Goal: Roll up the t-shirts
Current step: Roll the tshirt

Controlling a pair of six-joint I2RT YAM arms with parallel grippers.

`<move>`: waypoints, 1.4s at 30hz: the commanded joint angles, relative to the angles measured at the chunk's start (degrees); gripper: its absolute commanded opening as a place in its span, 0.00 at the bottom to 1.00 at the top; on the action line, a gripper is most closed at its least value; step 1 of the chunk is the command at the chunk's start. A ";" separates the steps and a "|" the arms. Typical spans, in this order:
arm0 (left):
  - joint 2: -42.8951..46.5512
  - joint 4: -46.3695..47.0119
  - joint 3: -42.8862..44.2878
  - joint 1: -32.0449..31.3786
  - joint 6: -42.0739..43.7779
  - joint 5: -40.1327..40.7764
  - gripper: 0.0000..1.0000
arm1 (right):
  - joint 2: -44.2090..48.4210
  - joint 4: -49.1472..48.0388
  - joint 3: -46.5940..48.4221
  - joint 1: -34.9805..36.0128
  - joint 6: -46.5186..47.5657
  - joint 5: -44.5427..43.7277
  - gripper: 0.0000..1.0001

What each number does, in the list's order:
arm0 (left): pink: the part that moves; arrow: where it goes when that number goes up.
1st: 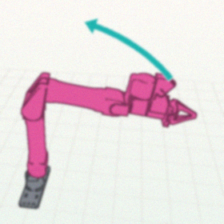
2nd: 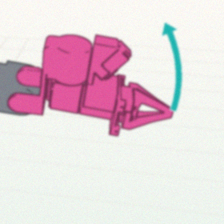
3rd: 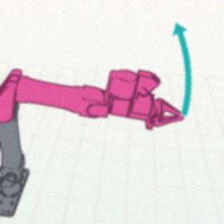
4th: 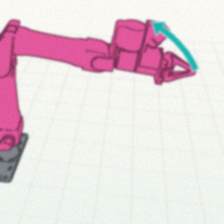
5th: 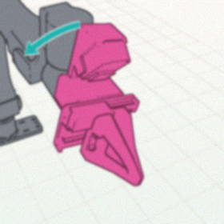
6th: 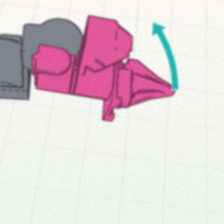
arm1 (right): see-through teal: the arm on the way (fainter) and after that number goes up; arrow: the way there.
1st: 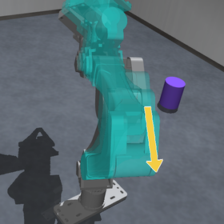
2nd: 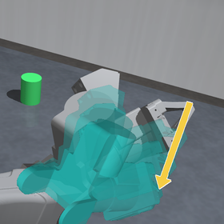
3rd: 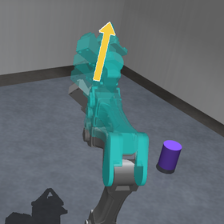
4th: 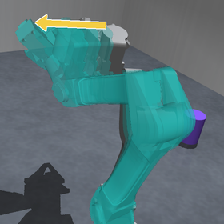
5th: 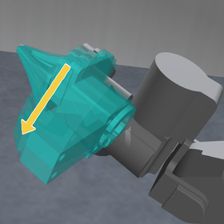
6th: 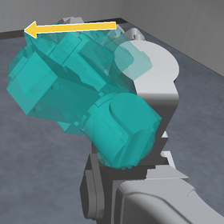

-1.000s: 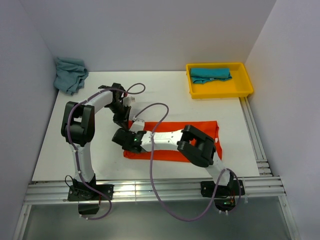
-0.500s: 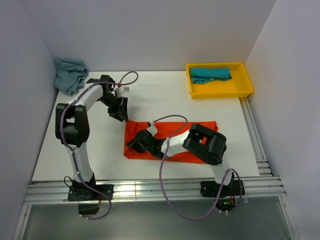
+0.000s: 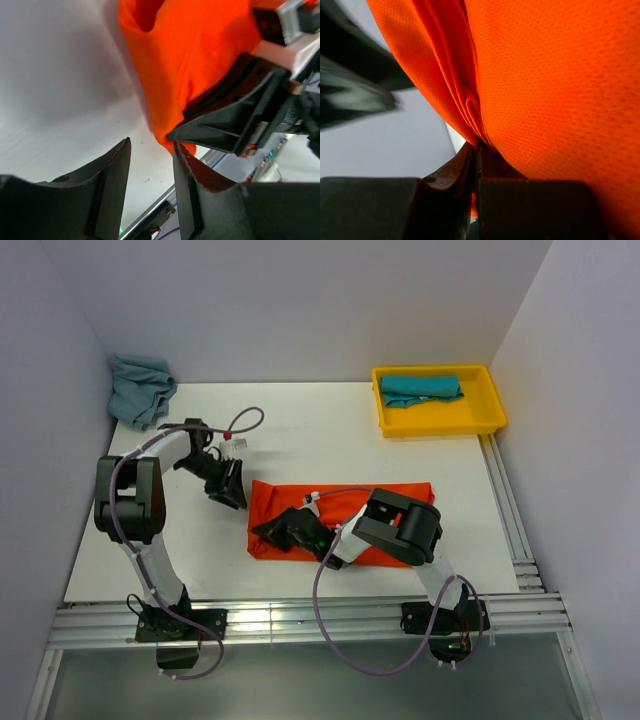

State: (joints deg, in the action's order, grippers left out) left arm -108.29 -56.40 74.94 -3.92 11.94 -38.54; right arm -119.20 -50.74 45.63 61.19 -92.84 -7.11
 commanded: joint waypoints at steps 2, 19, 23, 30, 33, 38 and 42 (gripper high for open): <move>-1.92 5.77 -3.48 -0.30 2.21 -4.60 0.44 | -1.13 -3.05 -0.01 -0.28 -1.56 0.96 0.00; -5.35 13.77 -5.86 -0.73 -2.89 -9.71 0.46 | -2.88 -4.80 0.69 -0.46 -1.73 2.46 0.00; -5.62 15.00 -4.98 -1.43 -5.35 -8.66 0.46 | -3.23 -5.42 0.60 -0.54 -1.56 2.89 0.00; -5.26 15.80 -4.80 -4.33 -7.90 -4.00 0.44 | -2.88 -3.93 0.60 -0.63 -0.94 2.90 0.00; -5.09 16.15 -4.89 -5.13 -8.52 -2.42 0.46 | -2.53 -3.14 0.69 -0.54 -0.68 2.81 0.00; -5.35 16.76 -4.89 -6.36 -10.09 2.50 0.37 | -2.27 -1.03 1.66 -0.63 0.11 3.07 0.00; -5.35 16.68 -4.28 -6.97 -10.89 5.75 0.02 | -0.95 5.36 3.67 -0.63 2.13 2.46 0.05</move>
State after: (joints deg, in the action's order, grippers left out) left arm -113.25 -42.30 69.56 -9.82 1.21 -39.24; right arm -121.32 -52.42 47.09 60.75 -93.06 -4.82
